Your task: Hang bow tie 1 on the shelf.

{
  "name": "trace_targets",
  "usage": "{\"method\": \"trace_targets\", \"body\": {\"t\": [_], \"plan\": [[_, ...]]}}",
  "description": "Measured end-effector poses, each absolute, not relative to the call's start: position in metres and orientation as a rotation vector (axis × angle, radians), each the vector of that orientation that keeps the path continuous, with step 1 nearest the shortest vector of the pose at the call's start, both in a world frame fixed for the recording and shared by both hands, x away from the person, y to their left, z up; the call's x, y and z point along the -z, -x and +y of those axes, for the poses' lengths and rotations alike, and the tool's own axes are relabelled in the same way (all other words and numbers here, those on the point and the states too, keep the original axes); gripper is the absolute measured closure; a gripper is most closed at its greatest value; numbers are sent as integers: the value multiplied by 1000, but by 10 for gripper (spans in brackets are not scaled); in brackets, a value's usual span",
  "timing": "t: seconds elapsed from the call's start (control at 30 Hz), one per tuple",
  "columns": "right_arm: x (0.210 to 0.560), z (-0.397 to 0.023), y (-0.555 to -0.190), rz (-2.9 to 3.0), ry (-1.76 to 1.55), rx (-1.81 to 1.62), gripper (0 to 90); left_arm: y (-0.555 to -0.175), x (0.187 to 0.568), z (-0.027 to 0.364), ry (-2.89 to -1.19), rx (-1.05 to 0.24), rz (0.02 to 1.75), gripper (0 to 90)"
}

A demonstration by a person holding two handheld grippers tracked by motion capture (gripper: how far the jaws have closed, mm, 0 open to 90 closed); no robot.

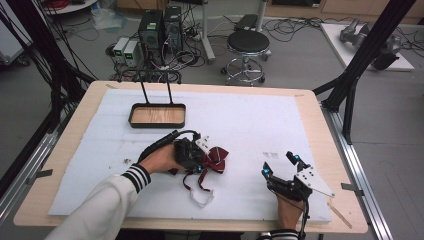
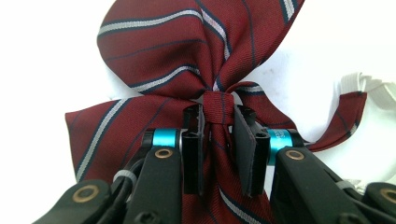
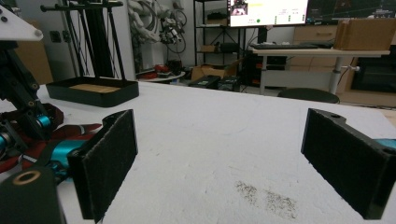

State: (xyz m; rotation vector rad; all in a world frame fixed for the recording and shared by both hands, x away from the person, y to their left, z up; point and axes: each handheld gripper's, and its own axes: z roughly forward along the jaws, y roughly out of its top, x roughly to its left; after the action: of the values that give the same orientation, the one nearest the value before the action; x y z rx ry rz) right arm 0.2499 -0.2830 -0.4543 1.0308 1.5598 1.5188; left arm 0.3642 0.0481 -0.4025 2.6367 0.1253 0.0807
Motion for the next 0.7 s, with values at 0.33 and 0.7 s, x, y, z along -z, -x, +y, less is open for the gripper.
{"method": "trace_targets", "body": {"t": [0.33, 0.7], "plan": [[454, -283, -250, 1560, -1030, -1518, 98, -365, 381, 62, -2475, -147, 192, 739], [454, -283, -250, 1560, -1024, -1517, 98, -364, 363, 76, -2335, -257, 267, 739]]}}
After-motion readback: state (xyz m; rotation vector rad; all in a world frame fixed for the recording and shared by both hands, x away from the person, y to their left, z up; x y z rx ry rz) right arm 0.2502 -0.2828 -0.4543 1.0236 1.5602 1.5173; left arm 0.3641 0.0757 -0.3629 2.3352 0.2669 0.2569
